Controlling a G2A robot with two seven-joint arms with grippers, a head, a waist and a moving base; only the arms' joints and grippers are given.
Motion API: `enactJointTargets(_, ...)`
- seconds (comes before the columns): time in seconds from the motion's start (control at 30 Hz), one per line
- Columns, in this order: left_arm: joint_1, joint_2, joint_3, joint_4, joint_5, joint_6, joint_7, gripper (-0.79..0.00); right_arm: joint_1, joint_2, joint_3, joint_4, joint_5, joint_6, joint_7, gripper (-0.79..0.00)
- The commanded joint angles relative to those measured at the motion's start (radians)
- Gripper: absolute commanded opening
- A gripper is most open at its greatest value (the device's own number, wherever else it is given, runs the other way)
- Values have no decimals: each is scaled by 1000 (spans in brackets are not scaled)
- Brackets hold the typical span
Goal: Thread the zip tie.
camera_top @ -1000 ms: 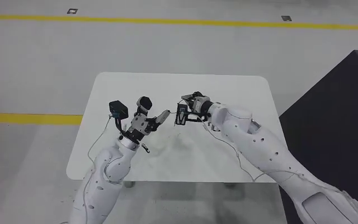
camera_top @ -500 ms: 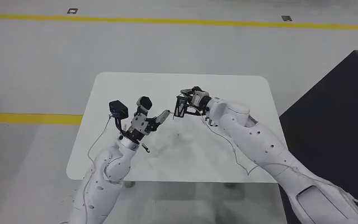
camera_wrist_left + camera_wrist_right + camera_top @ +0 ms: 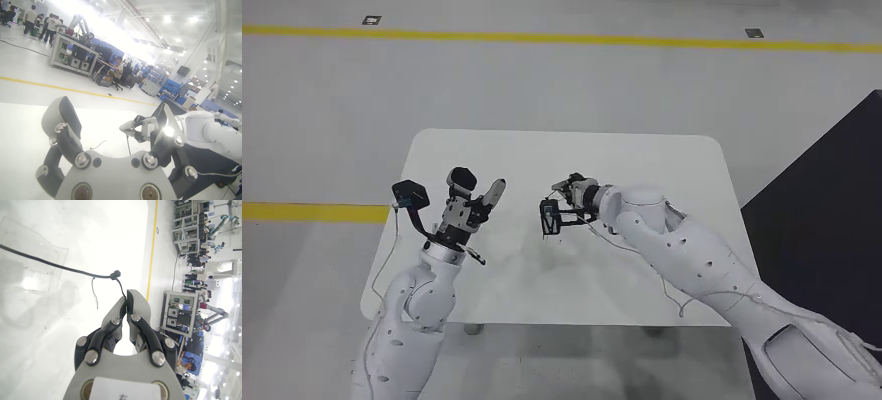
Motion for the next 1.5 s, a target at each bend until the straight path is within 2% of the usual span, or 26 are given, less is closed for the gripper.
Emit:
enactJointTargets(0.0,-1,-1,2,-4,-7,11,-7,0,20,-20,-42,24,-24,-33,10,-785)
enactJointTargets(0.13,-1,-1,2,-4,-7,11,-7,0,51,-60,-101,78,-73,-57,74,-785)
enactJointTargets(0.3,-1,-1,2,-4,-7,11,-7,0,75,-108,-143,150,-60,-77,86,-785)
enactJointTargets(0.4,-1,-1,2,-4,-7,11,-7,0,90,-134,-161,181,-45,-92,46,-785)
enactJointTargets(0.73,-1,-1,2,-4,-7,11,-7,0,118,-209,-207,292,-52,-113,32,-785)
enactJointTargets(0.77,-1,-1,2,-4,-7,11,-7,0,120,-214,-208,302,-49,-113,21,-628)
enactJointTargets(0.8,-1,-1,2,-4,-7,11,-7,0,121,-219,-209,310,-50,-113,14,-523)
enactJointTargets(0.83,-1,-1,2,-4,-7,11,-7,0,122,-224,-211,318,-53,-112,9,-471)
enactJointTargets(0.87,-1,-1,2,-4,-7,11,-7,0,123,-226,-212,324,-56,-114,9,-342)
enactJointTargets(0.9,-1,-1,2,-4,-7,11,-7,0,123,-231,-212,333,-57,-115,6,-15)
enactJointTargets(1.03,-1,-1,2,-4,-7,11,-7,0,124,-238,-207,338,-64,-108,-24,0)
enactJointTargets(1.17,-1,-1,2,-4,-7,11,-7,0,118,-224,-179,297,-119,-27,-21,0)
enactJointTargets(1.33,-1,-1,2,-4,-7,11,-7,0,69,-172,-84,182,-198,96,63,0)
enactJointTargets(1.47,-1,-1,2,-4,-7,11,-7,0,-49,-104,34,-18,-330,253,155,0)
